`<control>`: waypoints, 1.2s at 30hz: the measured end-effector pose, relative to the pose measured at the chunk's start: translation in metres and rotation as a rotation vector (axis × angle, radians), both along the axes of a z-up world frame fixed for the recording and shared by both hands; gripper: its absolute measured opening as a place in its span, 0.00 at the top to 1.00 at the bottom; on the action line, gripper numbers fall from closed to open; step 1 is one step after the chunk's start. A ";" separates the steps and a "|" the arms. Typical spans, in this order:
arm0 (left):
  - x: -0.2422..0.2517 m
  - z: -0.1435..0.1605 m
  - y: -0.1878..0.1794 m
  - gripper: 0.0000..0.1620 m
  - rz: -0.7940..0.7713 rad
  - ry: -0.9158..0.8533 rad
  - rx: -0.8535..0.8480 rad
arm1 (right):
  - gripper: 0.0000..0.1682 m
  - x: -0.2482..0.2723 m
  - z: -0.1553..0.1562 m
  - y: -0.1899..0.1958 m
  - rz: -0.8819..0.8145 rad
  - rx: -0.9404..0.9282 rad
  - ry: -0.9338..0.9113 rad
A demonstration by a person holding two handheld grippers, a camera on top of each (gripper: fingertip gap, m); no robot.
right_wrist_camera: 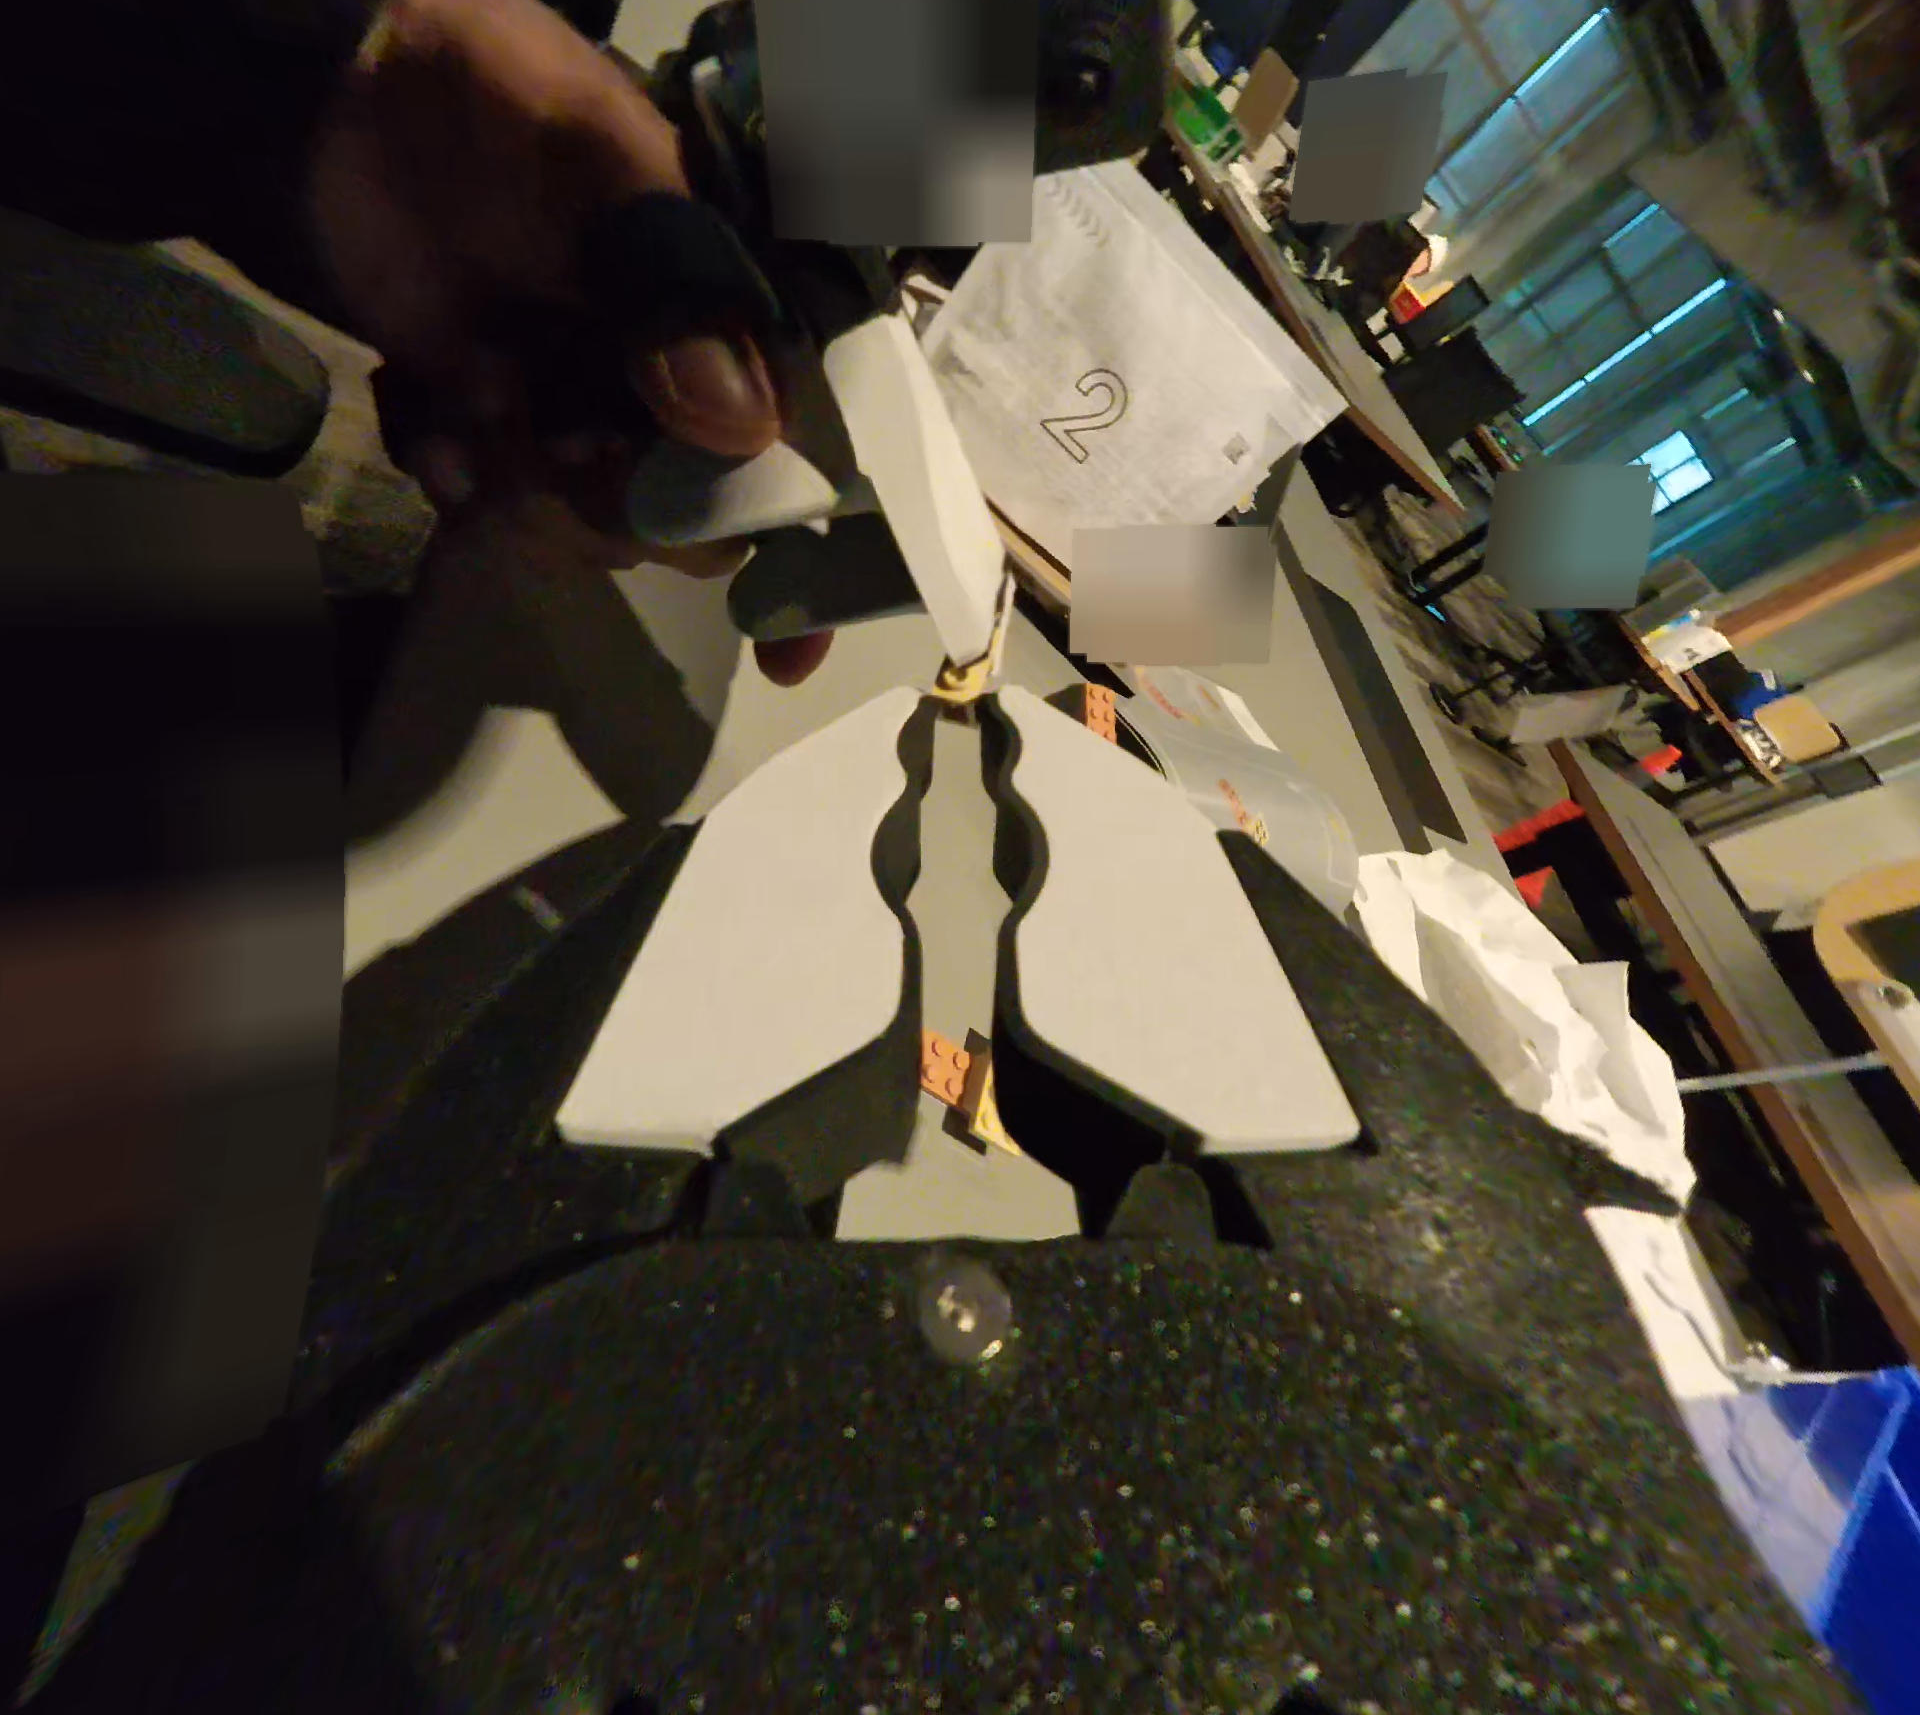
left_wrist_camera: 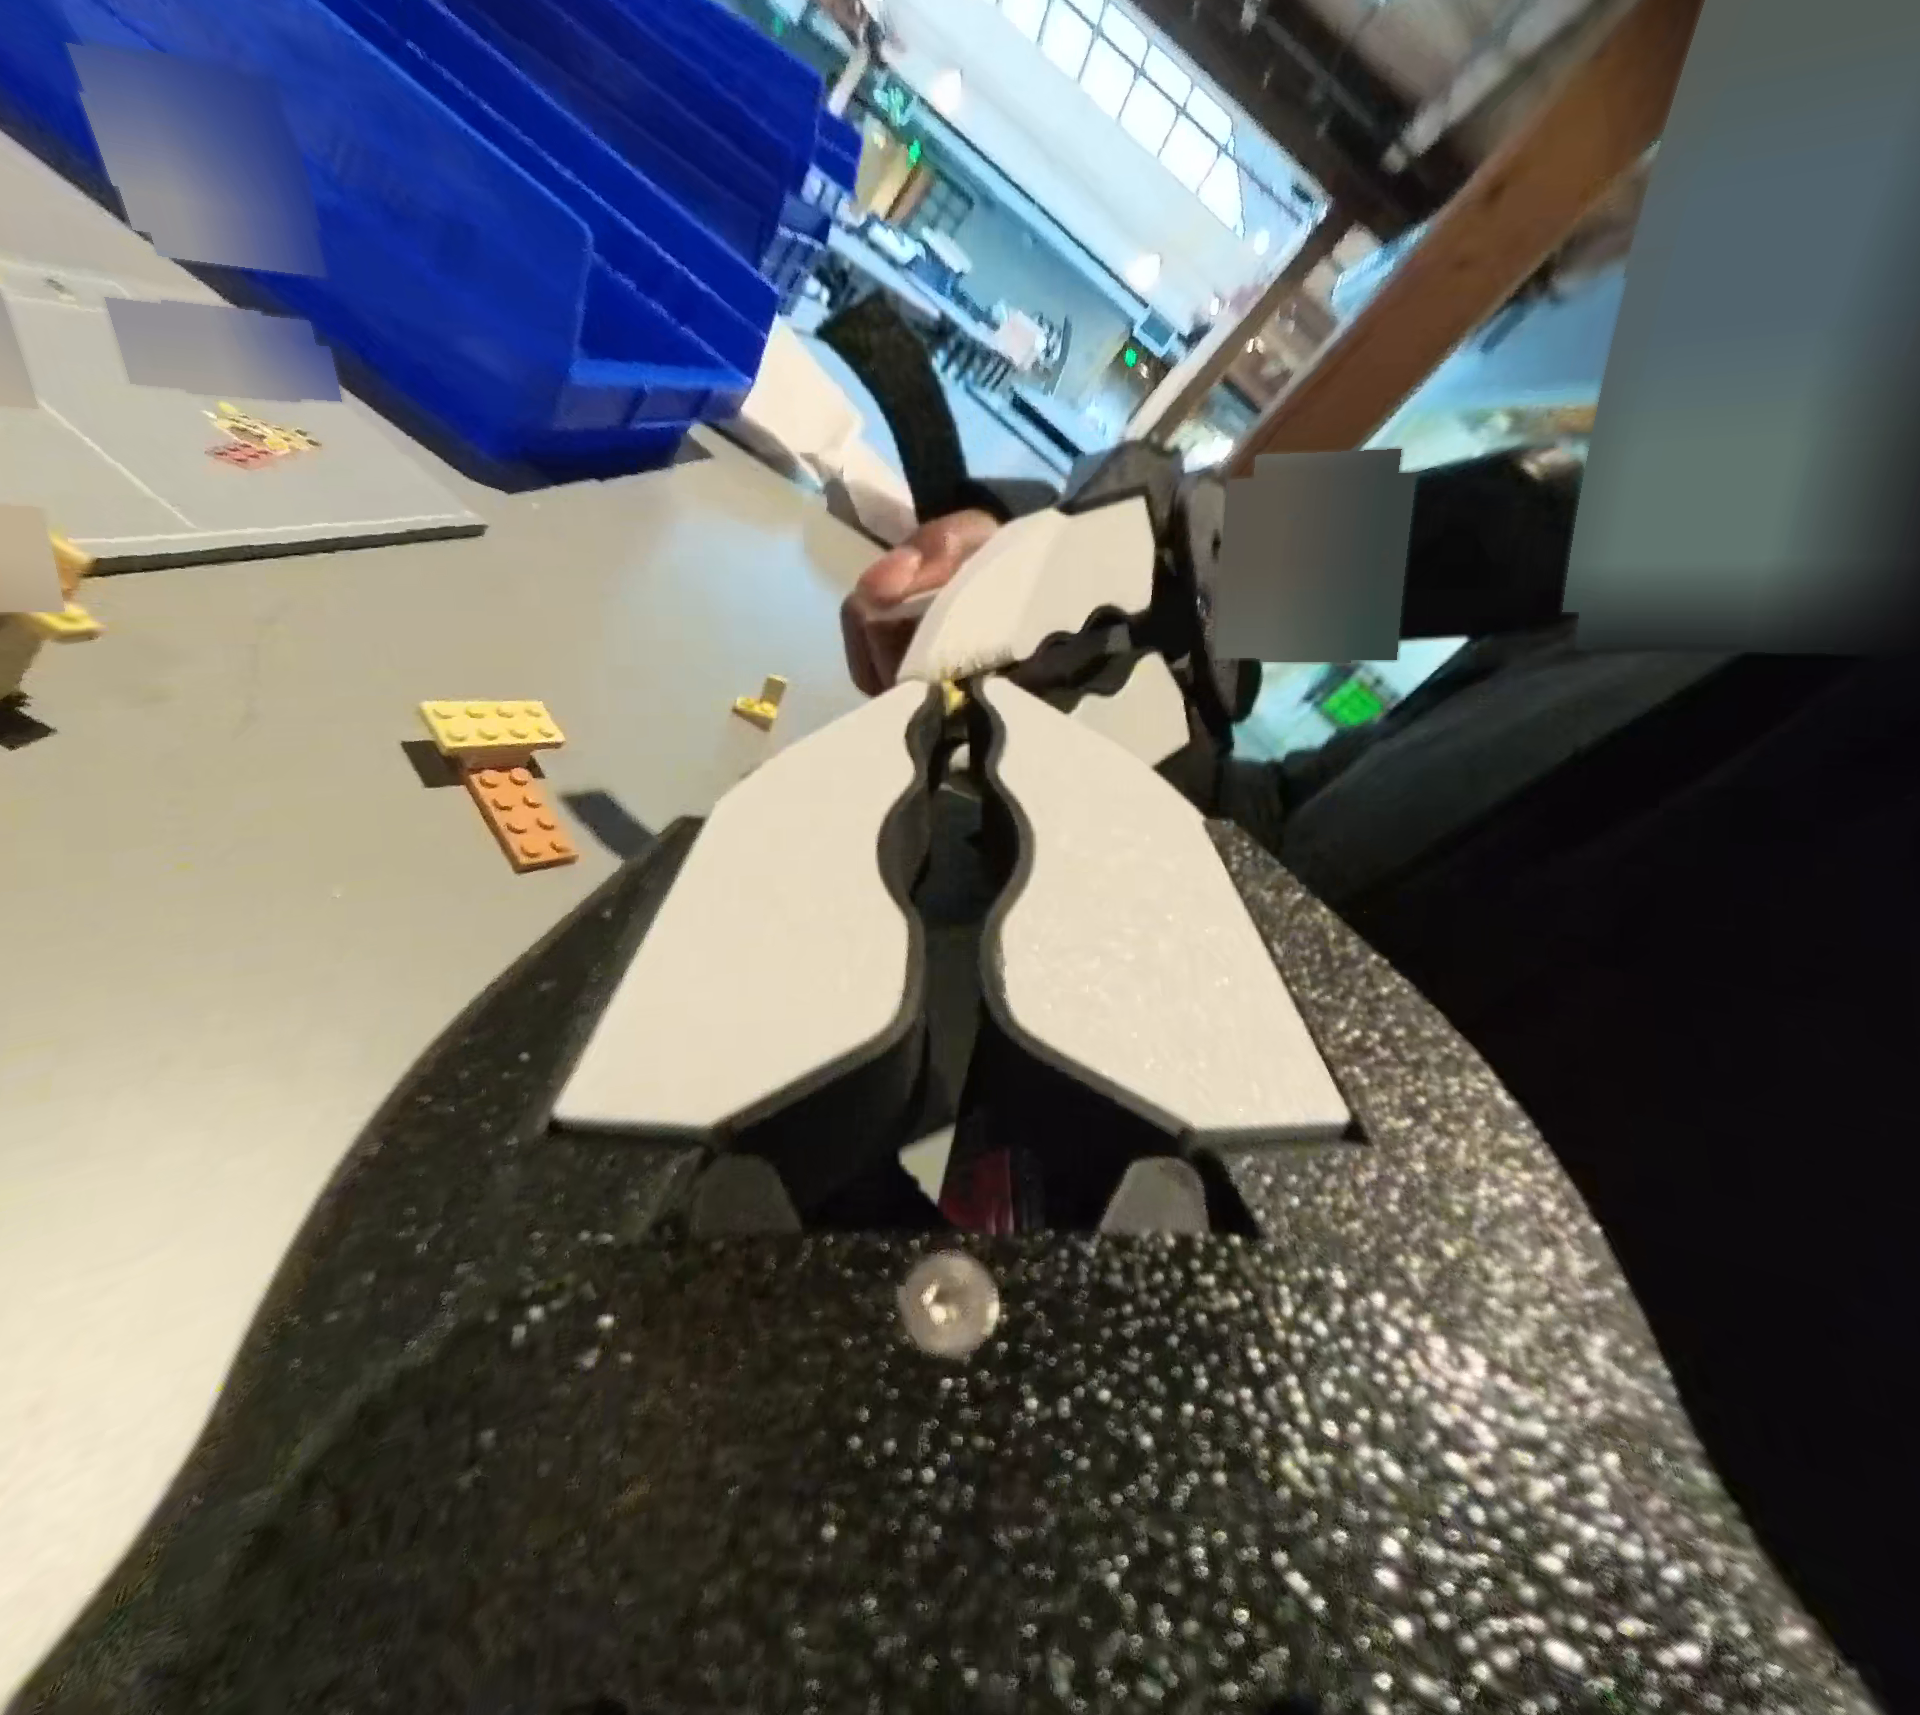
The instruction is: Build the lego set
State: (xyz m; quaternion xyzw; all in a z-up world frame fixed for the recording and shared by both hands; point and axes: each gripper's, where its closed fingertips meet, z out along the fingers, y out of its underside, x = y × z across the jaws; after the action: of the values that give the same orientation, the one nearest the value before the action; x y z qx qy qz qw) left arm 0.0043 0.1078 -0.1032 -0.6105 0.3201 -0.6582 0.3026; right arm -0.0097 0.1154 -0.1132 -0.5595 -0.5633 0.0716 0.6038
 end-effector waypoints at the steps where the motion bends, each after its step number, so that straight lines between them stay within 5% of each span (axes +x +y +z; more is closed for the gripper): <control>1: -0.001 -0.001 -0.001 0.98 -0.015 0.021 0.015 | 0.95 0.000 0.000 -0.001 0.013 0.002 -0.011; 28: -0.007 -0.021 -0.019 0.98 -0.107 0.118 0.067 | 0.95 -0.007 -0.019 -0.017 0.133 0.058 -0.208; 32: -0.008 -0.011 -0.020 0.98 -0.064 0.092 0.257 | 0.94 -0.007 -0.006 -0.015 0.106 0.026 -0.111; 36: -0.013 0.008 -0.022 0.99 0.013 0.023 0.557 | 0.95 0.001 -0.003 -0.018 0.120 -0.300 0.126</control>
State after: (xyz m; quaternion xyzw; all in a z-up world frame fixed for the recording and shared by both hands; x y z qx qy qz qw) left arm -0.0089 0.0857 -0.0956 -0.5133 0.4884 -0.5358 0.4593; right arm -0.0088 0.0975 -0.1163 -0.6033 -0.5397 0.2257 0.5420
